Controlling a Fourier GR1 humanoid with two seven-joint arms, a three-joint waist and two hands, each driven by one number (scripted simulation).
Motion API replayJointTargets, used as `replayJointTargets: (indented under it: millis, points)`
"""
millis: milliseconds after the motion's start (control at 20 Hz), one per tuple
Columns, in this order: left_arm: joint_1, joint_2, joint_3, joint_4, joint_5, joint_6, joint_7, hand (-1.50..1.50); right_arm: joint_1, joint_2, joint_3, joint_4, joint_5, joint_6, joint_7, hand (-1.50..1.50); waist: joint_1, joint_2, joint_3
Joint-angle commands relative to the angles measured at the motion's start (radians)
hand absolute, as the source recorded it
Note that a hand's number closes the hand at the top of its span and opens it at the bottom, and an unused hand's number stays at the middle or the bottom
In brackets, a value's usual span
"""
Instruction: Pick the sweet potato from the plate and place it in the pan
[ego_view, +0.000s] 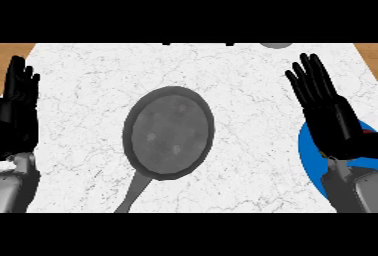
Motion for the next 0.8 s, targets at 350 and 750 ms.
replayJointTargets:
  millis: [350, 750]
  points:
    - [0.208, 0.043, -0.144, 0.066, -0.046, -0.155, 0.026, 0.00, 0.109, -0.300, -0.249, 0.312, 0.341, -0.396, 0.181, -1.50, -0.077, 0.034, -0.001]
    - [0.271, 0.019, -0.218, 0.041, -0.078, -0.175, 0.024, 0.00, 0.303, -0.473, -0.142, 0.204, 0.553, -0.486, 0.544, -1.50, -0.035, 0.006, 0.004]
